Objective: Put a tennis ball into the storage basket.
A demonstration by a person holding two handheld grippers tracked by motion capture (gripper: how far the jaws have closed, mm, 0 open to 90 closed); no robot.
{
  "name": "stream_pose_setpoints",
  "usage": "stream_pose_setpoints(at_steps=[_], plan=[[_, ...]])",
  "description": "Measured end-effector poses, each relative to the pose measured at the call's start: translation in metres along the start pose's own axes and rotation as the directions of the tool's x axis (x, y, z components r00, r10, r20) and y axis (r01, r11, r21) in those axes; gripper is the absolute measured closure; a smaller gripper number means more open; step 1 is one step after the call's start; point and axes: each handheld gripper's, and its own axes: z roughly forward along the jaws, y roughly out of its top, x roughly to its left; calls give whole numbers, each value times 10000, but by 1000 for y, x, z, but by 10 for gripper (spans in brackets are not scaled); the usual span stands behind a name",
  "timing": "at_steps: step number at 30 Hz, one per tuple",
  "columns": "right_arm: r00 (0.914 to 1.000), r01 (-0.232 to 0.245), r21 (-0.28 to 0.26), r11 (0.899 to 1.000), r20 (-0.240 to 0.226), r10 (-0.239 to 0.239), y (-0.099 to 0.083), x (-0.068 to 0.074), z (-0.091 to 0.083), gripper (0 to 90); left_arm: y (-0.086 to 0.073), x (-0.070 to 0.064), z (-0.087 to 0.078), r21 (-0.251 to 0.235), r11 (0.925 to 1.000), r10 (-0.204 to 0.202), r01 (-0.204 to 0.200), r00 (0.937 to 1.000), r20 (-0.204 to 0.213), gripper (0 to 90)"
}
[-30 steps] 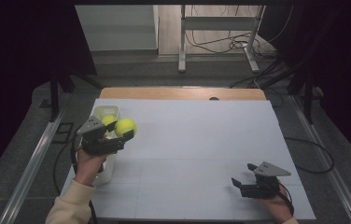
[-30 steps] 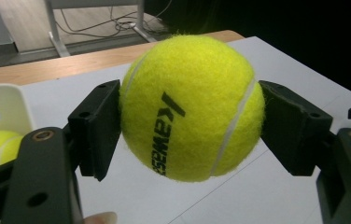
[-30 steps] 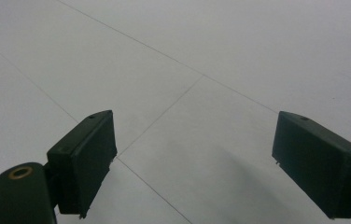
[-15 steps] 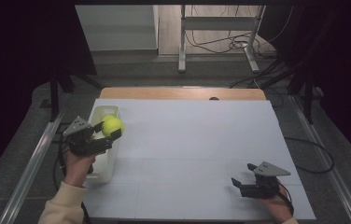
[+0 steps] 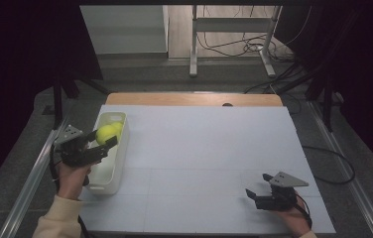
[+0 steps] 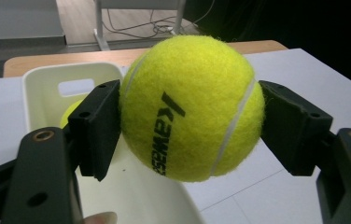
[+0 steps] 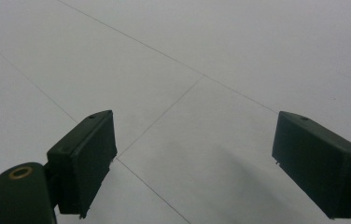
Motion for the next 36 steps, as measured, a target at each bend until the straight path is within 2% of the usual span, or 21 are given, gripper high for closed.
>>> stream_pose_setpoints(at_steps=[9, 14, 20, 25, 27, 30, 31, 36], plan=[[10000, 52, 34, 10000, 5, -52, 0, 0, 1, 139, -3, 15, -3, 141, 9995, -263, 269, 9987, -445, 267], [10000, 51, 17, 10000, 6, -51, 1, 0, 1, 139, -3, 21, -2, 375, 9988, -281, 306, 9974, -657, 267], [10000, 47, 19, 10000, -20, -47, 1, 0, 1, 139, -4, 26, 5, 883, 9953, -334, 407, 9960, -833, 266], [10000, 16, 26, 10000, -35, -16, 1, 0, 2, 139, -3, 29, 12, 1425, 9887, -314, 462, 9940, -1044, 266], [10000, 18, 30, 10000, -42, -18, 1, 0, 2, 139, -1, 27, 15, 1824, 9827, -86, 310, 9924, -1225, 266], [10000, 18, 33, 10000, -47, -18, 1, 0, 2, 139, 0, 27, 17, 2005, 9791, -89, 333, 9926, -1212, 265], [10000, 16, 31, 10000, -51, -16, 1, 0, 2, 139, 0, 27, 19, 2247, 9738, -86, 352, 9929, -1185, 265], [10000, 22, 30, 10000, -56, -21, 1, 0, 2, 139, -1, 27, 21, 2584, 9656, -31, 303, 9945, -1051, 265]])
